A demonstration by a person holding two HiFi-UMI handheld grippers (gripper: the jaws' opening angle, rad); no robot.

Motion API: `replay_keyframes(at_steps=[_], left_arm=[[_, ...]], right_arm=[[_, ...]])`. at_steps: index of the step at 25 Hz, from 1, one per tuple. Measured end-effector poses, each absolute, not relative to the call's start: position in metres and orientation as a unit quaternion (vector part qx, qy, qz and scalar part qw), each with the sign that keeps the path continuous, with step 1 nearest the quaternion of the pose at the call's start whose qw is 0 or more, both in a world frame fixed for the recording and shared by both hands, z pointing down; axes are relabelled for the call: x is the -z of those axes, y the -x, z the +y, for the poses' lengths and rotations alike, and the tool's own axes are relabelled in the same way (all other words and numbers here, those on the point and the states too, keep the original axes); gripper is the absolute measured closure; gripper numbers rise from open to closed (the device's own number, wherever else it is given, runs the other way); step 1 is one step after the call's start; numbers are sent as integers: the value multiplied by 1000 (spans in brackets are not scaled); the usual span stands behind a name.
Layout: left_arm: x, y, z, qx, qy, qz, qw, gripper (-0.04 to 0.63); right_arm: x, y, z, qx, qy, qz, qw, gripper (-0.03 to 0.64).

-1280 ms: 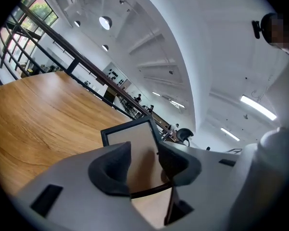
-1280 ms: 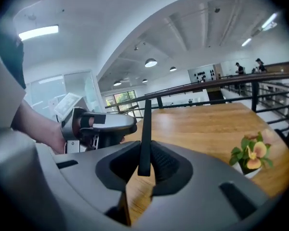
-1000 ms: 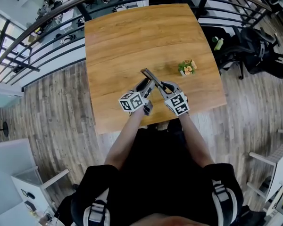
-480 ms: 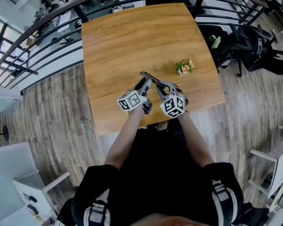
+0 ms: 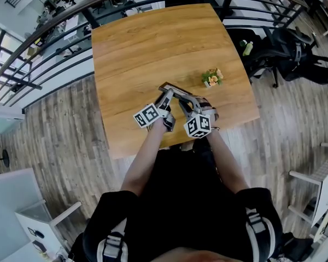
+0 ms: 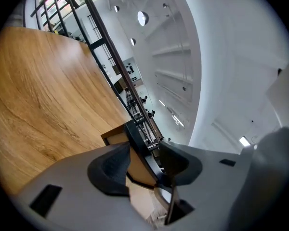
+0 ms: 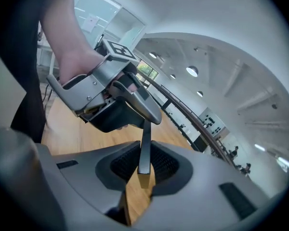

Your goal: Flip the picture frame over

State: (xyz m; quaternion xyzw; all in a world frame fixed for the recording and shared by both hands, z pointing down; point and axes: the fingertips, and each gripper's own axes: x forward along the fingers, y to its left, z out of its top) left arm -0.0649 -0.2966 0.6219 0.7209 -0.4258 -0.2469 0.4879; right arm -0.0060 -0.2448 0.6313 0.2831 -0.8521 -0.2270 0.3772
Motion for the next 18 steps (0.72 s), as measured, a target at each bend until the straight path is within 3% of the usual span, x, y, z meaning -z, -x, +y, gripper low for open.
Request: replay_keyframes(at_steps=[8, 18], left_arm=[[-640, 74, -302, 257, -671, -438, 540, 408], [-645, 74, -303, 273, -649, -421, 572, 466]], right_arm=[[-637, 14, -242, 349, -254, -798, 419, 541], [-644, 14, -236, 357, -249, -797, 419, 527]])
